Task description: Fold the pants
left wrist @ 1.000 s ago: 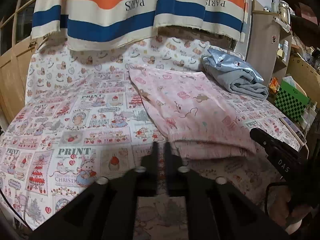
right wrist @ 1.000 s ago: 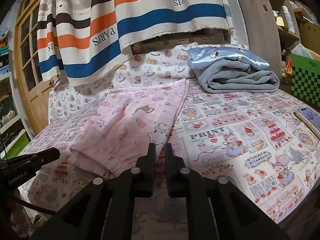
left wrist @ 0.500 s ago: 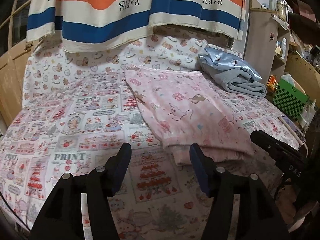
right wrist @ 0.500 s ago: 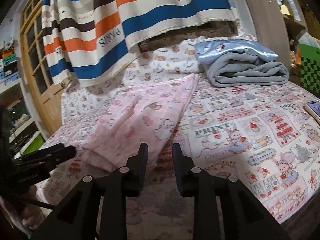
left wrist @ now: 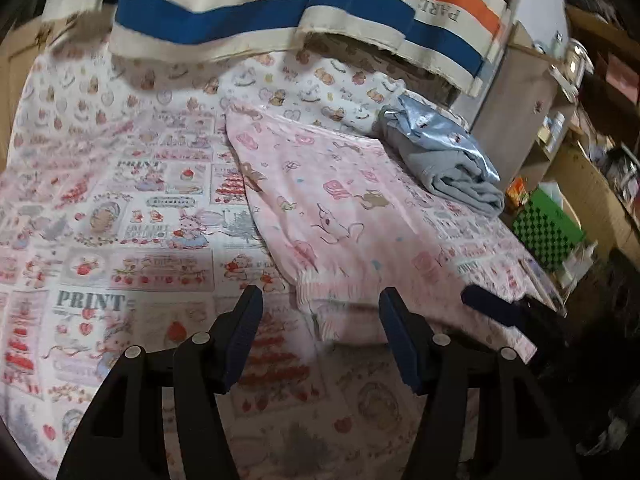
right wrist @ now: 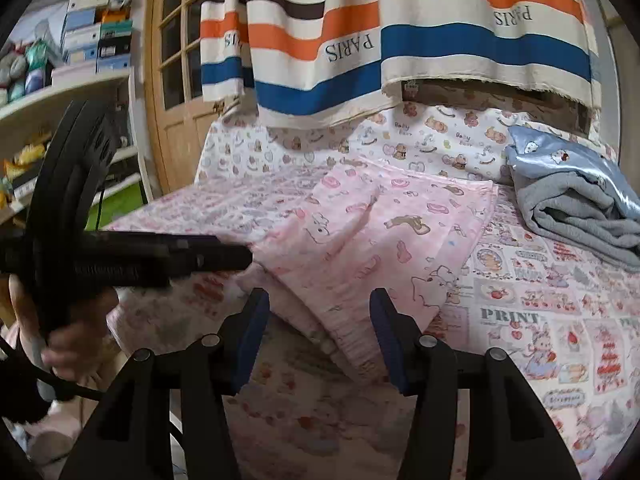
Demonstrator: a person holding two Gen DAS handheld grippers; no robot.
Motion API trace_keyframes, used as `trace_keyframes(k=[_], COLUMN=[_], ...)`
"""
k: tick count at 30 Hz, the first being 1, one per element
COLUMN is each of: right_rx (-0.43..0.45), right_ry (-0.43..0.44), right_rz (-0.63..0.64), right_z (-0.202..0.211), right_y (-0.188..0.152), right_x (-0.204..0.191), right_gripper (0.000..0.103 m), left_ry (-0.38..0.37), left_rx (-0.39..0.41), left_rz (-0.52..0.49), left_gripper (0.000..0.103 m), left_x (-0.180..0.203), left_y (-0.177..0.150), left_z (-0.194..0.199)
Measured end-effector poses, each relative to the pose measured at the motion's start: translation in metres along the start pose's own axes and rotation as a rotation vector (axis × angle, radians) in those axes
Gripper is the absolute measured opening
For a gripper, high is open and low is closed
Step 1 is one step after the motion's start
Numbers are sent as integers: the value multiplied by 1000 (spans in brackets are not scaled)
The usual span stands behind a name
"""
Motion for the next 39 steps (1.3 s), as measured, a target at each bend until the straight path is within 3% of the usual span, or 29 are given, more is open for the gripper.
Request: trace_keyframes(k=[4,8,9,11,13,22,29,33,37,39], right_rx=[-8,-32,-32,-23,-19,-63,-131,-159,-177,-182], right_ry=[-35,-43,-43,-50,-55,-109,-187,-231,-254,-237], right_rz=[13,32,39,54,71,245,163,179,222,233], right_z=[0,-6,-7,-6,-6,-22,-41,-47,-50,-49], right_y=[-8,-15,-16,-13,-9,15,29,28,26,28], right_x=[7,8,7,5,3,-20,-3,3,3,3], right_gripper=[54,54,55,56,56,57,57,57,30,26], left_ry=[-25,-66,-71,-40,-37,-173,-227,-238,-224,-208], left_rx=[-41,-42,-48,-46,-52,-52,-22,-22,-20,-12], left_rz=[13,23,29,16,24,91,122,120,104,68], left_gripper=[55,33,32,15,9,7,7,7,8,8], left_x=[1,7,7,8,6,13,16,17,16,16], left_y=[0,3,3,5,8,48,70,72,71,67], left_z=[-16,-19,-20,-21,-22,-6,1,3,4,6])
Point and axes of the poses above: each gripper's, at about its wrist camera, not at the fingertips, and z roughly against the way its jaws point, x to its right, y to its top, the point moved 10 cm from there along -z, roughly the way its jaws point, and after that the axes turned 13 degrees about -x, right-handed, at the moved point
